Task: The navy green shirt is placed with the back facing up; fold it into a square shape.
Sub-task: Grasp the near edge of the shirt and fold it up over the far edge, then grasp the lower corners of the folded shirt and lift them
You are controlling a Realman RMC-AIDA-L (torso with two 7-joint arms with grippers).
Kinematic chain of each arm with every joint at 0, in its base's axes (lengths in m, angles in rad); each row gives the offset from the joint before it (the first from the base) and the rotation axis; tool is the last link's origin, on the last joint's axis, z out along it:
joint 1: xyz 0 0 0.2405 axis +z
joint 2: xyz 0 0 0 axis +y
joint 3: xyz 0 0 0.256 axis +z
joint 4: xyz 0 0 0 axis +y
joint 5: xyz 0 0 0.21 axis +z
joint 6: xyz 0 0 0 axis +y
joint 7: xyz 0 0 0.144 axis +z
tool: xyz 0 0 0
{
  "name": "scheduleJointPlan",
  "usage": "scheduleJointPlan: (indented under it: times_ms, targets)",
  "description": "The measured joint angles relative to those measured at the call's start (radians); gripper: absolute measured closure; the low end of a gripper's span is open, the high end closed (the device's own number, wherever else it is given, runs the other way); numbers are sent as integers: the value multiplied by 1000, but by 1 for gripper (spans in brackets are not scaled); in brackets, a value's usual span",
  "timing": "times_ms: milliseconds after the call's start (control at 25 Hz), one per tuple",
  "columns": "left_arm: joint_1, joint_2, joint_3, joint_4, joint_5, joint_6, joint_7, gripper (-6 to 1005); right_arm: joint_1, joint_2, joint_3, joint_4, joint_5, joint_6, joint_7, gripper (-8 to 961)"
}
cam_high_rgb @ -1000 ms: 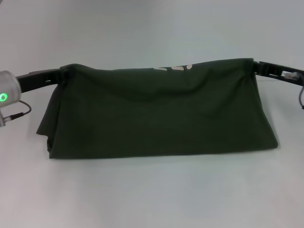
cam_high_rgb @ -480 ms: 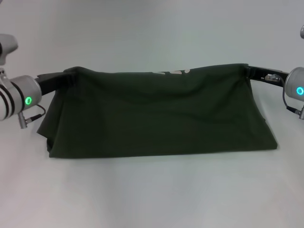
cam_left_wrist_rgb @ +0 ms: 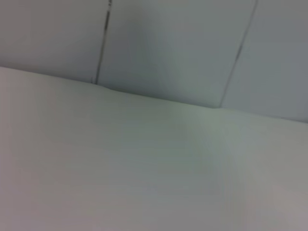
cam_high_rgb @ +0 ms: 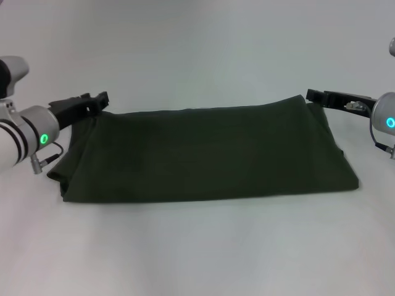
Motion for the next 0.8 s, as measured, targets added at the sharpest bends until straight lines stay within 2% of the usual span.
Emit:
scheduleJointPlan:
  times_ms: [160,320,360,480,680,800]
  targets:
    - [32,18,4,22,-12,55,-40,746,-30,-2,5,-38,8,-18,-10,377]
    - [87,48,-1,53,-13,286,-70,584,-117,2,2,-129,114,-169,-71,215]
    - [104,53,-2,66,-13,358,-70,543,-145,-2,2,-142,158,-229,-105,214]
    - [155,51,-2,130,-7,514,-68,310,-228,-25,1,-149,265,-418,-204,211]
    - [240,51,-2,210,2,773,-70,90,-328,-62,-3,-141,287,-665,-296,205]
    - [275,56,-12,244,24,851,-110,93,-364,-74,-8,-142,255,-755,-320,203]
